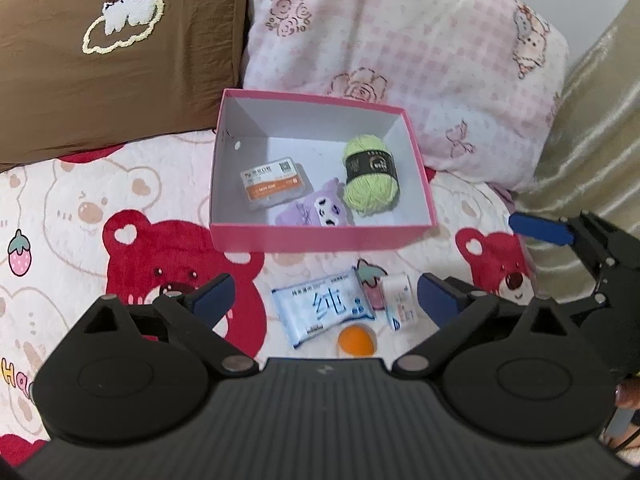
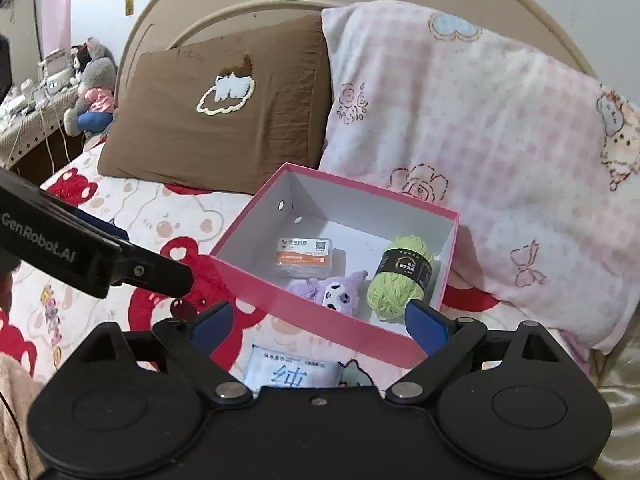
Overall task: Organize objects
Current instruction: 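Withdraw the right gripper from the pink box toward the orange sponge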
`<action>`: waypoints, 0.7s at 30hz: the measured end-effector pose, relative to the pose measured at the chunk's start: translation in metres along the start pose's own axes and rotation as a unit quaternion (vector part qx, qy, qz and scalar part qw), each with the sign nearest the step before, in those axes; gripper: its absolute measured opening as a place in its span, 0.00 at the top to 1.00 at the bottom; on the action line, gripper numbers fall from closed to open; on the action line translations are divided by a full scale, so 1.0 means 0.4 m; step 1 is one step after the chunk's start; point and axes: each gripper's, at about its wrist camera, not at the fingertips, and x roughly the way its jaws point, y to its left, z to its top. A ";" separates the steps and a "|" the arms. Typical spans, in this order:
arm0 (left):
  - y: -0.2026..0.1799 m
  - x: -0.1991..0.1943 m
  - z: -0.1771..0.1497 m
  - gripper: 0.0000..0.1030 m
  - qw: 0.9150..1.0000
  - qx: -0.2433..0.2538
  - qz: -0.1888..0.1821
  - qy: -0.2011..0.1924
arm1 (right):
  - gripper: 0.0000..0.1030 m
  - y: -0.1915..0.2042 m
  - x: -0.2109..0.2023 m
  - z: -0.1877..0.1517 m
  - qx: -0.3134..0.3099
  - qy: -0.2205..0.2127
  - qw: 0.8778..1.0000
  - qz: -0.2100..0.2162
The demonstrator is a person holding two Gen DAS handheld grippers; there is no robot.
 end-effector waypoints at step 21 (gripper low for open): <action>-0.001 -0.021 -0.118 0.00 0.998 0.033 -0.037 0.036 | 0.02 0.066 -0.074 -0.107 -0.021 0.046 0.997 0.061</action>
